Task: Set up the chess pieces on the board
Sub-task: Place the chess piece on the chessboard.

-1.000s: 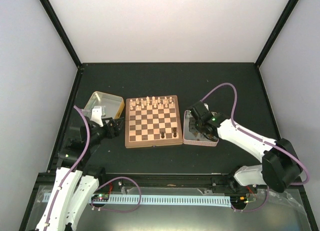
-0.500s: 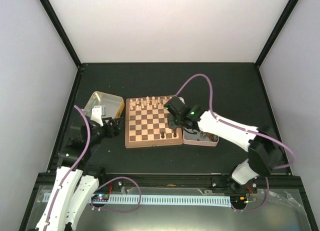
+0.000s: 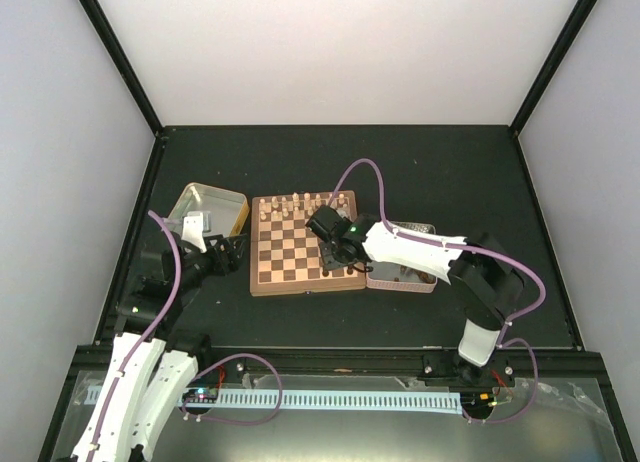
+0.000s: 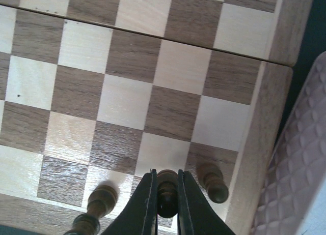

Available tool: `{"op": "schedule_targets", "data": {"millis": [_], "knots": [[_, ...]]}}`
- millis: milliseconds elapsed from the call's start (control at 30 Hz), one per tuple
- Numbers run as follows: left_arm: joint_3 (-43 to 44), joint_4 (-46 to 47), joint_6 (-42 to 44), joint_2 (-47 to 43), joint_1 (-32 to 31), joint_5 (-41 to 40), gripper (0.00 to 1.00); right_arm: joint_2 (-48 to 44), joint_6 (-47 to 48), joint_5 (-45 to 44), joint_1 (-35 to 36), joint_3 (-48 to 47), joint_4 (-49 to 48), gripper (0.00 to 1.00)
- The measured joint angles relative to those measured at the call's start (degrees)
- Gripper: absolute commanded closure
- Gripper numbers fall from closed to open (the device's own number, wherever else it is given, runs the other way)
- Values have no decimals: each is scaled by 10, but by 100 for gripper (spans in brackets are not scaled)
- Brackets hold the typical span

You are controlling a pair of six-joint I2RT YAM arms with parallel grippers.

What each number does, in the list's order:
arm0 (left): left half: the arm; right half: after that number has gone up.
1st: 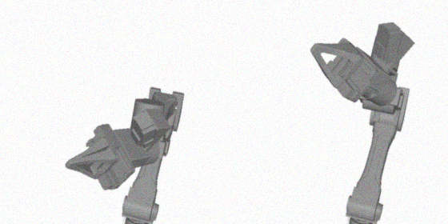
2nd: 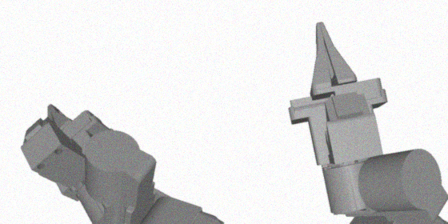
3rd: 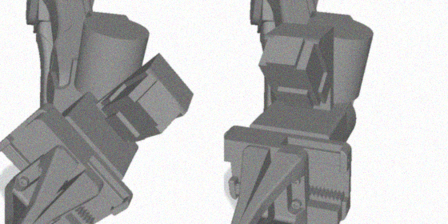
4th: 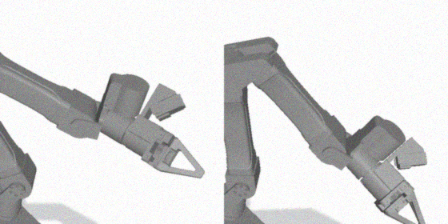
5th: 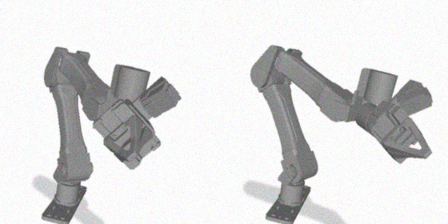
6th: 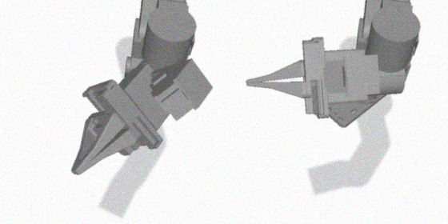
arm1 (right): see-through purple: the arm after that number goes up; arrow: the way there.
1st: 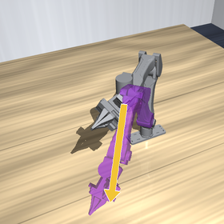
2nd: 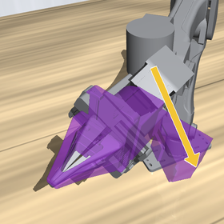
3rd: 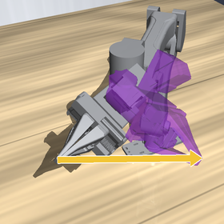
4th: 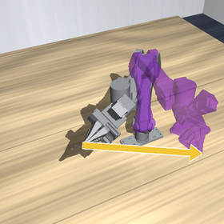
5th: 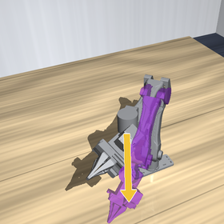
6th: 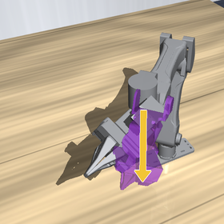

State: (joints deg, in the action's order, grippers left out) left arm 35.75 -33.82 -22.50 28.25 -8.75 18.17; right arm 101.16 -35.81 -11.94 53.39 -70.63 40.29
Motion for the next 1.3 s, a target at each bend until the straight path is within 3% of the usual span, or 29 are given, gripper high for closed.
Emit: {"op": "schedule_targets", "data": {"millis": [600,933,1133,1300], "knots": [[0,0,0,0,0,0,23,38,10,-10,7,-11,-13,92],[0,0,0,0,0,0,23,39,11,-9,7,-12,-13,74],[0,0,0,1,0,0,23,27,9,-12,7,-30,-3,70],[0,0,0,4,0,0,23,-39,8,-35,2,-34,-4,69]]}}
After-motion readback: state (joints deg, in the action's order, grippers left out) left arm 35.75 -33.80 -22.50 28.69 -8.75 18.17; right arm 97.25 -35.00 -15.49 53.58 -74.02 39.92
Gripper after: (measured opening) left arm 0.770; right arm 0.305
